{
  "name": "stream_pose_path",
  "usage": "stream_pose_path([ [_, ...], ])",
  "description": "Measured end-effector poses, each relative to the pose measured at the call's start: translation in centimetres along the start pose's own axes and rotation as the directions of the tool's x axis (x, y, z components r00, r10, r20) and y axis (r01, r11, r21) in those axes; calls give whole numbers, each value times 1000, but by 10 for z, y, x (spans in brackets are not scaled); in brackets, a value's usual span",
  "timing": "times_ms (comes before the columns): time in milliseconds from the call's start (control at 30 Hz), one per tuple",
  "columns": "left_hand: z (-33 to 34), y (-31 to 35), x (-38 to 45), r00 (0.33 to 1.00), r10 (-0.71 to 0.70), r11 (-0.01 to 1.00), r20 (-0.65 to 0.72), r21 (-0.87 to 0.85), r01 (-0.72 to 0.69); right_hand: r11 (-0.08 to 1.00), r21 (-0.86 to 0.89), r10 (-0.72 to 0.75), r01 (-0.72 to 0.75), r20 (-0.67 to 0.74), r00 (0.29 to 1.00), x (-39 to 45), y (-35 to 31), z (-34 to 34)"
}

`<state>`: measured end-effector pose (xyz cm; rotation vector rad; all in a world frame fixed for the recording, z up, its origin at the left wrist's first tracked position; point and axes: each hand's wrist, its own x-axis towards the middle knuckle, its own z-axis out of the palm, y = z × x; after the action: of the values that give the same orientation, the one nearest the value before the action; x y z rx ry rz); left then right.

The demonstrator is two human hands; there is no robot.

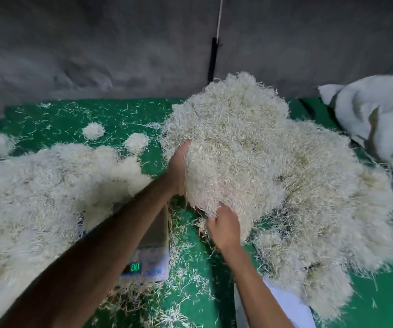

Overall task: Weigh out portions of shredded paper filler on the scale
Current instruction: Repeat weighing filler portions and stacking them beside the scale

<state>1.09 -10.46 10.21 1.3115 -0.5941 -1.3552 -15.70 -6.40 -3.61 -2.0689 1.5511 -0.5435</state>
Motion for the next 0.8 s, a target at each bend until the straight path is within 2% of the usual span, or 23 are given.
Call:
stream_pose_path([
  [33, 2, 21, -3, 999, -41, 999, -14, 20, 42, 999, 13, 44, -43, -20, 999, 10, -5, -14],
  [100, 5, 66, -5, 996, -72, 997, -43, 24, 73, 998, -52, 19, -21, -43, 999, 28, -11, -39],
  [200, 12, 111, -12, 999, 39, 992, 35, -120, -35, 974, -225, -25, 16, -36, 999, 48, -14, -66],
  [267, 18, 135, -24, 996, 89, 962, 3, -260, -85, 958, -288, -10, 10, 3, 1000, 56, -14, -74],
  [367, 18, 161, -29, 988, 142, 920, -54, -361, -152, 952, -302, 77, -52, 71, 994, 50, -27, -83],
  [467, 16, 171, -28, 985, 103, 898, -137, -414, -152, 971, -217, 132, -100, 140, 981, 45, -49, -92],
  [533, 18, 167, -33, 975, 71, 895, -209, -418, -154, 998, 22, 50, -52, 75, 996, 45, -76, -104],
  [600, 21, 160, -30, 968, 51, 902, -246, -405, -150, 947, 317, -62, 61, -7, 998, 49, -112, -122],
  [667, 25, 151, -27, 976, 14, 913, -216, -396, -101, 887, 447, -122, 115, -13, 992, 59, -138, -139],
  [733, 25, 149, -31, 989, -20, 918, -145, -395, -40, 936, 334, -141, 108, 75, 987, 69, -149, -153],
  [800, 16, 153, -35, 998, -51, 945, -42, -324, 35, 978, 141, -165, 156, 56, 985, 79, -146, -164],
])
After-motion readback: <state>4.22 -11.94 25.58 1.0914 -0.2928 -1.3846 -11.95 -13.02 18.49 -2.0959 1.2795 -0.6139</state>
